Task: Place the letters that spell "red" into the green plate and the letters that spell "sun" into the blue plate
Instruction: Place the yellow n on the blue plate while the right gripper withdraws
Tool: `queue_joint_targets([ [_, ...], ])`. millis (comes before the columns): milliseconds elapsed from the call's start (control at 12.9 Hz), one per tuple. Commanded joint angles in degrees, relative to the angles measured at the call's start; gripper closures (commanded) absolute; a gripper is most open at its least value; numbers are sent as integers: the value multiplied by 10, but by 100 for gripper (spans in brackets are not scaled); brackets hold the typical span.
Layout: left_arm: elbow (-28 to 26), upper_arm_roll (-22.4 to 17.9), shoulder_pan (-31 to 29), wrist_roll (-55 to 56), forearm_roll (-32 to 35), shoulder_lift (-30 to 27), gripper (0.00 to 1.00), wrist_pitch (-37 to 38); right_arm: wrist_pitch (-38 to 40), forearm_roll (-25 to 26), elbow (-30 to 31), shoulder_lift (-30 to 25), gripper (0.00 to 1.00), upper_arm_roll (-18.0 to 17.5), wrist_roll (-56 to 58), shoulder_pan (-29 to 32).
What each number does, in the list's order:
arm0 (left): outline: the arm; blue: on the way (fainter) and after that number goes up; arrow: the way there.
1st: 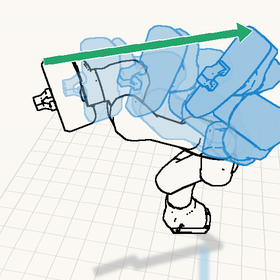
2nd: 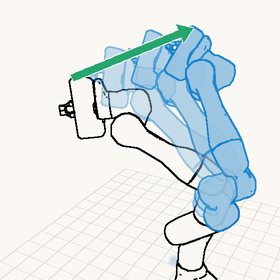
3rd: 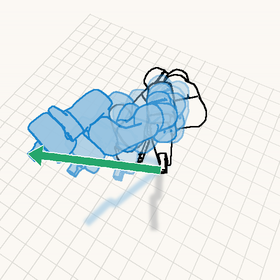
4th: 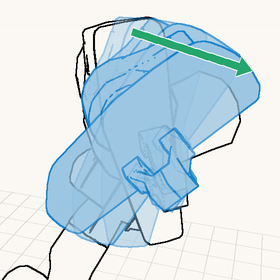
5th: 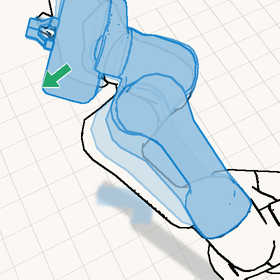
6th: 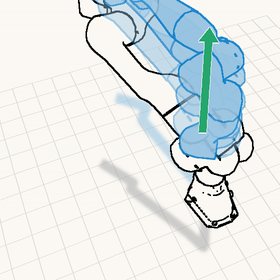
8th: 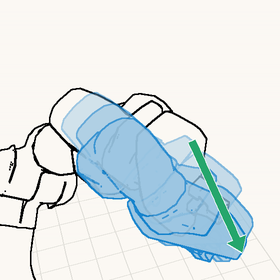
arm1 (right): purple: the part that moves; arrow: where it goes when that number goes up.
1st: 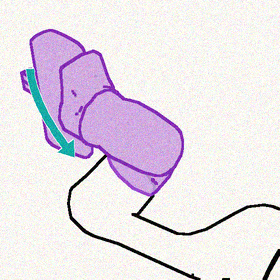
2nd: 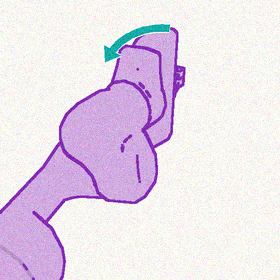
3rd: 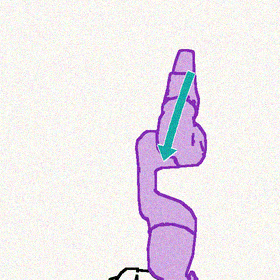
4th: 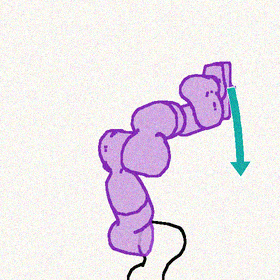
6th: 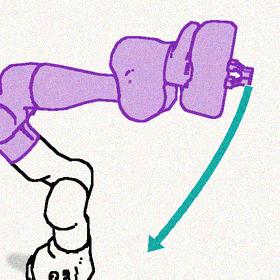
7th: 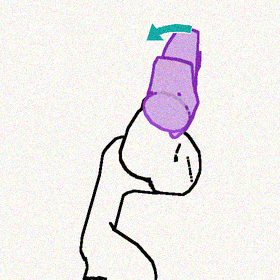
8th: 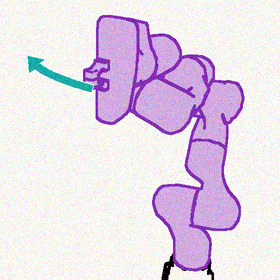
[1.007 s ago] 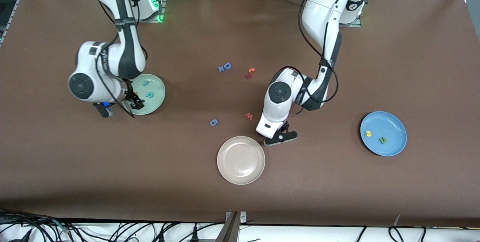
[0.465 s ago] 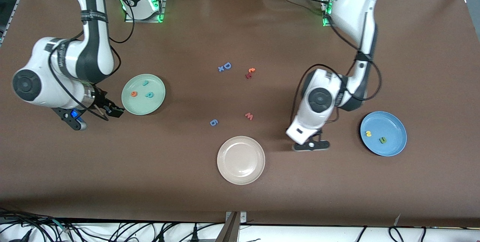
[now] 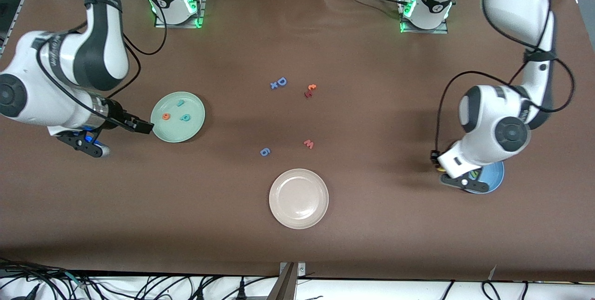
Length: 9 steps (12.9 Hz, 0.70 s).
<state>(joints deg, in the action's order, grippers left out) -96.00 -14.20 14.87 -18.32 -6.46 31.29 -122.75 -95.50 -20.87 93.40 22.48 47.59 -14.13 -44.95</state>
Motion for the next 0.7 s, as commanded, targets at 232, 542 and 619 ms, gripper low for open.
queue_joint_targets([
  [232,-33,11,-79,-188,17,-10,78,12,14,165,2,-110,0,-121,67,61],
  [542,-34,11,-83,-198,19,-2,15,11,-3,215,-9,-142,0,-353,92,257],
  [619,-33,12,-83,-198,19,-2,0,11,-3,215,-9,-145,0,-380,98,281],
])
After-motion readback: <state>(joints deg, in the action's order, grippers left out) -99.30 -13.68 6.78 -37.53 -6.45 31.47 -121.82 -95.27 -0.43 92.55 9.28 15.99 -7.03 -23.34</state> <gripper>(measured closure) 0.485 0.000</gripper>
